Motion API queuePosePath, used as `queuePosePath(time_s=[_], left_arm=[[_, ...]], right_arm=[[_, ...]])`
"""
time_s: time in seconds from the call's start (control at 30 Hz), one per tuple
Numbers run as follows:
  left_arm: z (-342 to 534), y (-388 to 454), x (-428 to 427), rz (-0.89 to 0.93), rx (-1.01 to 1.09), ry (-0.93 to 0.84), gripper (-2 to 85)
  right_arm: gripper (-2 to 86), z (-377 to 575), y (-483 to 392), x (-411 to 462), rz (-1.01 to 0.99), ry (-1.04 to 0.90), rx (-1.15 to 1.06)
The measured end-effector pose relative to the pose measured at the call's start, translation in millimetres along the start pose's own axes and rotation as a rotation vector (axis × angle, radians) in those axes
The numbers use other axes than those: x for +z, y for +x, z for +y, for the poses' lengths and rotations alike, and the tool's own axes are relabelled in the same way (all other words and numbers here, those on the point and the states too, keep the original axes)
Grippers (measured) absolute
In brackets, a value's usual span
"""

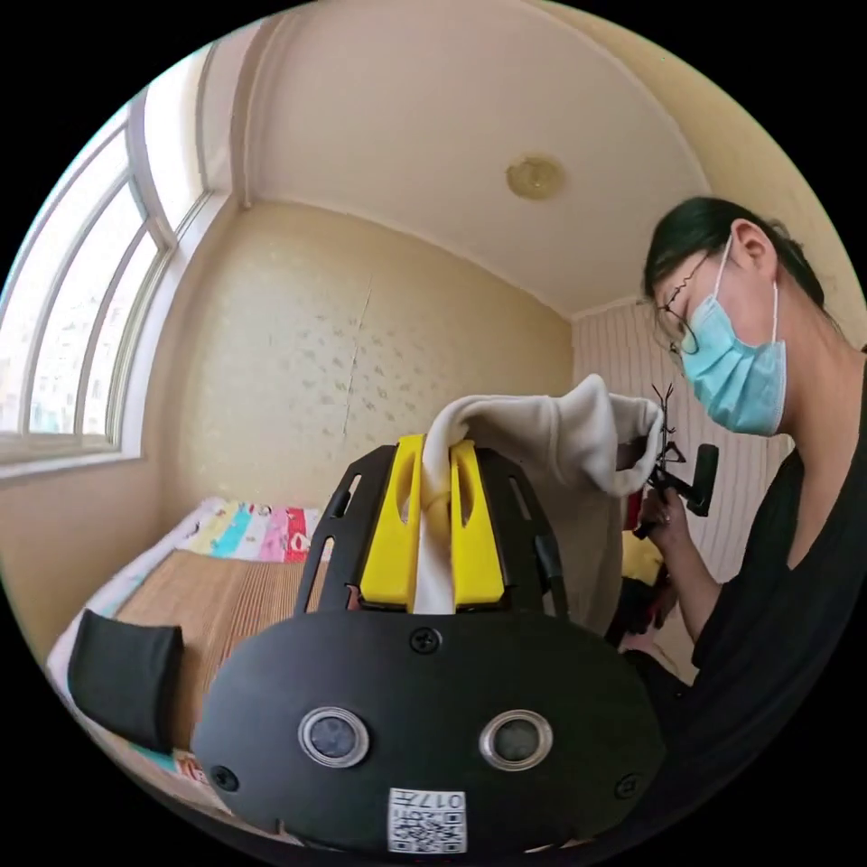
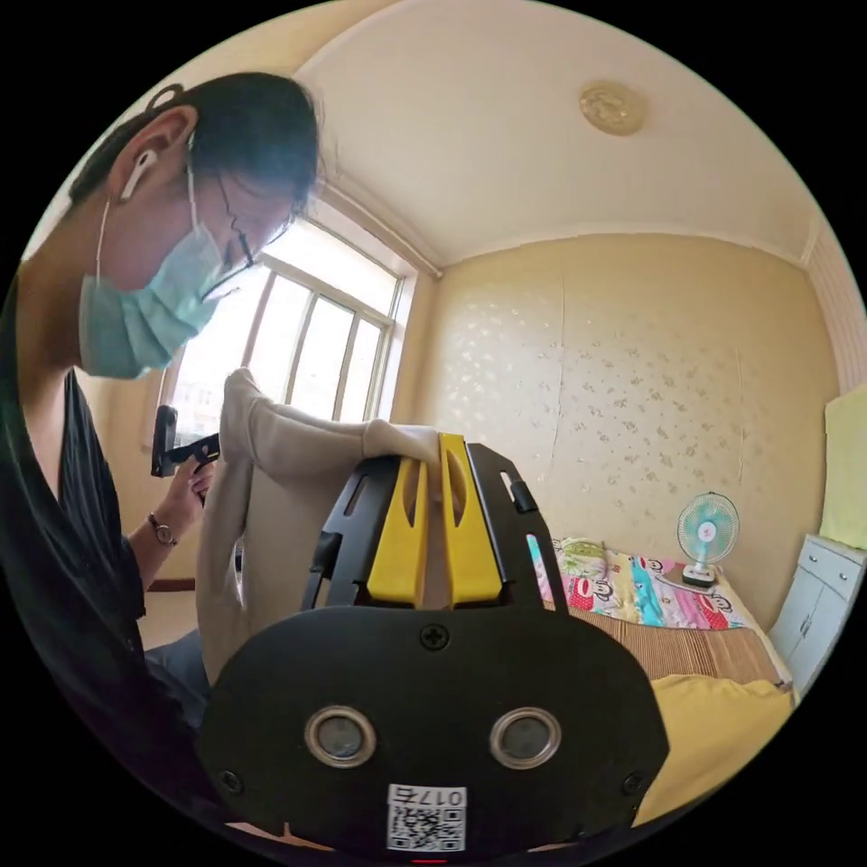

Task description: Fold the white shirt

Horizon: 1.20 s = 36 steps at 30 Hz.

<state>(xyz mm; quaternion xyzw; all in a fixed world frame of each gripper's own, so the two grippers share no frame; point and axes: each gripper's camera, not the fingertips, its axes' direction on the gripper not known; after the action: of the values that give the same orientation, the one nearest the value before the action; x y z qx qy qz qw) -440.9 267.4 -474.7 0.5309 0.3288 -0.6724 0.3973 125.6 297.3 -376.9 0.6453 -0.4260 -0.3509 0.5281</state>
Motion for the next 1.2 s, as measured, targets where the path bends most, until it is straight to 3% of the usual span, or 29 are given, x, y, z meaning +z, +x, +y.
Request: queuePosePath(time_s=[0.13,0.27,0.37,0.4,0.47,0.53,0.63,0.7,0.77,0.9,1.0,1.2], left_arm=[[-95.7,-39.3,81.9,0.149,-0.096,-0.087,5.3],[-147.8,-170.3,286.0,0.054,-0.167,-0.391,5.8],[-82.6,-286.1,423.6,-0.085,-0.303,-0.552,7.5],[-42.7,-319.5,452.0,-0.177,-0.397,-0.651,8.2],[6.7,-334.8,468.2,-0.185,-0.416,-0.751,8.6],[47.8,-318.7,460.2,-0.121,-0.349,-0.782,8.6],[141.0,-278.6,434.8,-0.095,-0.267,-0.939,8.6],[223.6,-249.4,395.9,-0.093,-0.308,-1.071,9.1],[259.6,-227.9,345.1,-0.047,-0.377,-1.026,9.7],[295.6,-189.2,241.9,-0.214,-0.492,-1.021,10.1],[341.7,-181.3,225.5,-0.330,-0.607,-1.274,11.8],[311.7,-179.5,237.4,-0.383,-0.546,-1.285,12.1]], right_arm=[[2.8,-15.6,32.0,43.9,0.028,-0.012,0.129],[3.0,-13.3,95.2,191.1,0.124,-0.245,0.097],[3.3,51.2,134.4,331.6,0.234,-0.436,0.043],[3.1,88.7,148.9,379.0,0.289,-0.604,0.089],[2.5,143.0,158.3,414.7,0.348,-0.775,0.154],[1.7,188.8,155.1,411.6,0.330,-0.788,0.203],[0.9,270.8,136.7,385.1,0.097,-0.758,0.270],[0.6,348.9,117.9,373.6,-0.067,-0.842,0.402],[0.5,401.1,95.6,366.9,-0.124,-0.929,0.447],[0.4,472.9,37.7,339.5,-0.145,-1.035,0.406],[0.5,499.6,17.1,332.1,-0.184,-1.080,0.455],[0.6,534.2,3.4,332.9,-0.188,-1.168,0.476]])
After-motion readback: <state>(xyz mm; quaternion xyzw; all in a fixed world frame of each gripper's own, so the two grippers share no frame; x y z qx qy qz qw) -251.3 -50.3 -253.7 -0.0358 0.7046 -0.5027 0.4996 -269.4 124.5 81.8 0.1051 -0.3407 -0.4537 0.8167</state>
